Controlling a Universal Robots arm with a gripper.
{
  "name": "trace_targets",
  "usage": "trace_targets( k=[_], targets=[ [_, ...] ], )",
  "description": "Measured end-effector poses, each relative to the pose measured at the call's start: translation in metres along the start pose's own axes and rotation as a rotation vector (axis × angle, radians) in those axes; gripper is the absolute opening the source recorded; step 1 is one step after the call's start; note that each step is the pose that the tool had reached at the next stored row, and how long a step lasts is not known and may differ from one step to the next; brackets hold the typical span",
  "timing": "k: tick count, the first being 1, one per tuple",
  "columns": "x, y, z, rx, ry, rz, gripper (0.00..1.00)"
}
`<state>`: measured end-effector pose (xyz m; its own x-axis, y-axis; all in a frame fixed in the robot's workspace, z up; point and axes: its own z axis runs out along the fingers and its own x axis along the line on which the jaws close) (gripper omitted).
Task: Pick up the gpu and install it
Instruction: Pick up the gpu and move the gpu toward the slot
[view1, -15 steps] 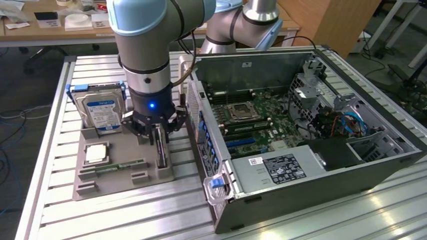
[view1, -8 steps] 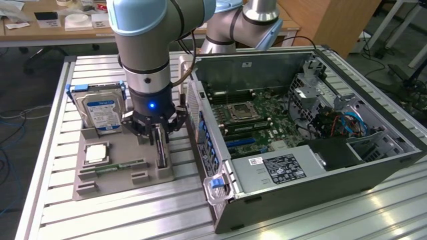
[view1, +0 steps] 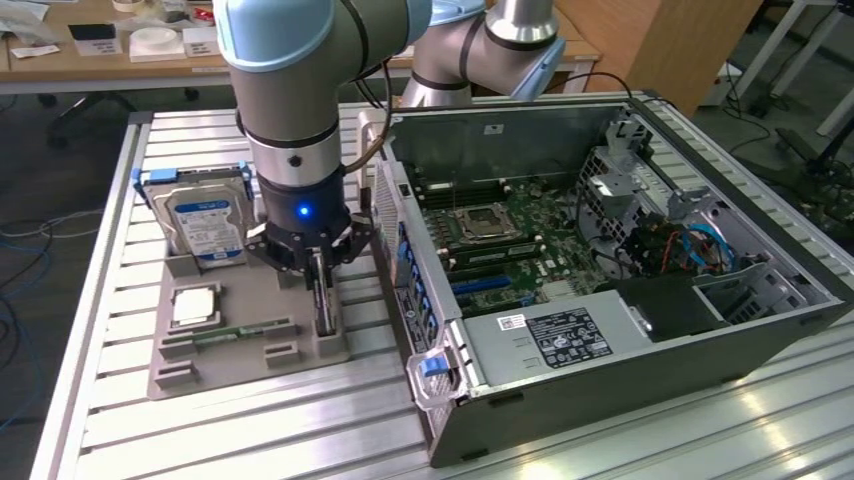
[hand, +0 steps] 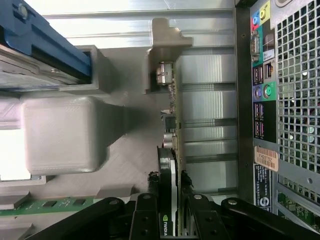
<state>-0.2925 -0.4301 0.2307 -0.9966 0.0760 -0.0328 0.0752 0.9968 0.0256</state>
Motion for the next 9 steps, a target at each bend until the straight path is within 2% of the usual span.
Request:
trace_targets(
  k=[9],
  targets=[
    [0.0000,0.0000,0.0000,-0.0001,0.0000,0.000,0.27]
  ],
)
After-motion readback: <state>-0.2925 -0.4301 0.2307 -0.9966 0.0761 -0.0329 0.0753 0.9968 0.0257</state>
